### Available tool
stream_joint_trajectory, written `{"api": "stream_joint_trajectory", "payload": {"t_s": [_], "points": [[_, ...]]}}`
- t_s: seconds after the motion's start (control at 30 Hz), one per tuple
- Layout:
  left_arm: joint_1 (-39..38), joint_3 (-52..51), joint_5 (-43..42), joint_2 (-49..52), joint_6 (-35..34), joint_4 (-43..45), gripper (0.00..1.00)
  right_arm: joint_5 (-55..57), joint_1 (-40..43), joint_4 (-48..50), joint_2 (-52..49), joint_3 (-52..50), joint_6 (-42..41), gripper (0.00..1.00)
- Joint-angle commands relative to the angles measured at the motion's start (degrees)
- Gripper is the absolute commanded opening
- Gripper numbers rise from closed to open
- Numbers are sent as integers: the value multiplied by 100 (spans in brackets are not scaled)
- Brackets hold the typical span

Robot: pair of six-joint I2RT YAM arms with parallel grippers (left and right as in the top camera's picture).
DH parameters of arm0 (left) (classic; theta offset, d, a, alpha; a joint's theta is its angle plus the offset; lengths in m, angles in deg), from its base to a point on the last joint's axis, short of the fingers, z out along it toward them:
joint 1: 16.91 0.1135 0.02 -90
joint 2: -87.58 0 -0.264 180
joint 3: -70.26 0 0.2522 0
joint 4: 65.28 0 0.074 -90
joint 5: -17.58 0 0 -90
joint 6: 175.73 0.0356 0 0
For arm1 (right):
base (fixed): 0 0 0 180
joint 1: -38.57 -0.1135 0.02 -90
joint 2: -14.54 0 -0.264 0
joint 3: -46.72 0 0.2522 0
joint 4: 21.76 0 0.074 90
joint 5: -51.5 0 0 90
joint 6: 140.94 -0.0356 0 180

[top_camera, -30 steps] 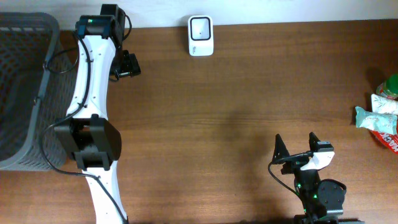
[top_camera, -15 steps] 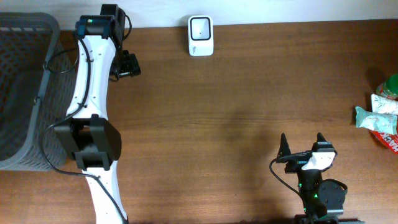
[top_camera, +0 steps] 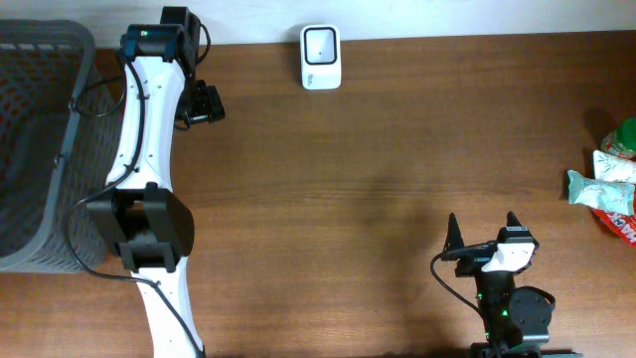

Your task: Scan the item barcode

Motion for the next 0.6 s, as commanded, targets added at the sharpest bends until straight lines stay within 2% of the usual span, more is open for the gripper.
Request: {"api": "stream_joint_trajectory", "payload": {"t_s": [0.0,0.07,0.13,0.27,0.33,0.4,0.53,0.57], "points": [[-13,-7,83,-72,26,-131,99,111,39,-17,50,-52,39,99],[-22,-4,72,-181,20,-382,99,111,39,-17,50,-52,39,98],[-22,-7,-308,-396,-151,-278,99,111,39,-17,50,-52,39,99],[-44,-96,-868,-1019,-229,404,99,111,39,-17,50,-52,39,99],[-98,-614,-866,-1576,-70,800,99,111,39,-17,50,-52,39,99],[-129,-1751,-872,-2341,-61,1541,99,111,39,-17,50,-52,39,99],[-175,-4715,-894,-4262,-46,3469,99,111,39,-17,50,-52,39,99],[-173,-5471,-981,-4782,201,3995,99,111,39,-17,50,-52,39,99]]}}
